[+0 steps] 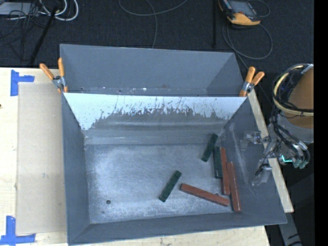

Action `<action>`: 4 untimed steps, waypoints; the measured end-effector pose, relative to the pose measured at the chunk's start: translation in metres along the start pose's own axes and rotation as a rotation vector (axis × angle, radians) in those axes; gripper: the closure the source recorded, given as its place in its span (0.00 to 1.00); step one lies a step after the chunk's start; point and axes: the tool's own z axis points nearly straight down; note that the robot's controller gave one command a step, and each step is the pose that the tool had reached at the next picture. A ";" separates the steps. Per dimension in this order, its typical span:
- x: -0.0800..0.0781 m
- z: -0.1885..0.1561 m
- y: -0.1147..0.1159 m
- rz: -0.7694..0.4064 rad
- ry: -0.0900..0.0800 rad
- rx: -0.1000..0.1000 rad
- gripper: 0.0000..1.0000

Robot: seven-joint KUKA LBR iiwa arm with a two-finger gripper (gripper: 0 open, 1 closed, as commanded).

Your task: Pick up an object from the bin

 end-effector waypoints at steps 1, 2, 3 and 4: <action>0.030 0.099 0.042 -0.070 0.003 -0.003 0.00; 0.049 0.138 0.094 -0.027 -0.017 0.003 0.00; 0.052 0.139 0.092 -0.030 -0.008 0.002 1.00; 0.049 -0.062 0.091 0.009 -0.016 0.003 1.00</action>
Offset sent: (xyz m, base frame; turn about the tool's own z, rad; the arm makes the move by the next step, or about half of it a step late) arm -0.0283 0.0397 -0.0938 -0.0672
